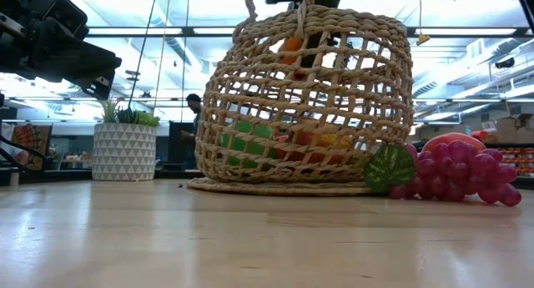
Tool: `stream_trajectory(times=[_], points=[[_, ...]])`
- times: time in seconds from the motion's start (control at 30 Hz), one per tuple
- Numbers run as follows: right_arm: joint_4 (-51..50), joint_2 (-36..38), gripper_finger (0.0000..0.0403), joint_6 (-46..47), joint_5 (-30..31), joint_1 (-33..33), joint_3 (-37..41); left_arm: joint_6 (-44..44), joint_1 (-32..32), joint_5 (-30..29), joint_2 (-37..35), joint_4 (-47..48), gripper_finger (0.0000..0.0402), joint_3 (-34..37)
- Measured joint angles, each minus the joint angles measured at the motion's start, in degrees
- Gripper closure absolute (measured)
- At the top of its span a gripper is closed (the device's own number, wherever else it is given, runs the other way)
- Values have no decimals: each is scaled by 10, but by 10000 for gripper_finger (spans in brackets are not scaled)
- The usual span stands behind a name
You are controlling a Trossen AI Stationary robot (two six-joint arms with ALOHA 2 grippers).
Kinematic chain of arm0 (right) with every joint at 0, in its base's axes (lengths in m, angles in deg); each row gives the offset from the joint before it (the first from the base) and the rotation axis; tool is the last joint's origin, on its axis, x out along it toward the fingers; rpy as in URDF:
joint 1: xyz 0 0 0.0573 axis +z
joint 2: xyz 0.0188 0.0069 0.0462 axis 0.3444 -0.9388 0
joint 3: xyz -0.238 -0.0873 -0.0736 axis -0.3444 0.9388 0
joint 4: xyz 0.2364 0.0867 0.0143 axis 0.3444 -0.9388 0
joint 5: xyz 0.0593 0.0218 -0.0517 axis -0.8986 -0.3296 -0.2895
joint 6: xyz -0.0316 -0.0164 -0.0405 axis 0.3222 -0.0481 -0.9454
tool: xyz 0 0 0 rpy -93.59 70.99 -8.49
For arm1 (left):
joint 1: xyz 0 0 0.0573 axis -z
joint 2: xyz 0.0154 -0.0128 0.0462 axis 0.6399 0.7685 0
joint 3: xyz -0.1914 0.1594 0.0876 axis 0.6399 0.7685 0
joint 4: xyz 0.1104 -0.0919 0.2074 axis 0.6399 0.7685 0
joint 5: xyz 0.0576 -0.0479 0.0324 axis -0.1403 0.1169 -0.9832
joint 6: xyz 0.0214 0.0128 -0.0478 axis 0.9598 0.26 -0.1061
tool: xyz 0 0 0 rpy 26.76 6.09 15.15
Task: Build produce basket
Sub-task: Put the orange into the woven basket
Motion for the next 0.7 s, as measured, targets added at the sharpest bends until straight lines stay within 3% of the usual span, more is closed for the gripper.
stream_trajectory(times=[0.37, 0.53, 0.7], points=[[209, 126, 123, 4, -85, -2, 198, 0, 0, 0, 0, 0, 344, 0], [297, 140, 119, -19, -88, -2, 275, 0, 0, 0, 0, 0, 341, 0], [313, 129, 113, -47, -90, -5, 313, 0, 0, 0, 0, 0, 339, 0]])
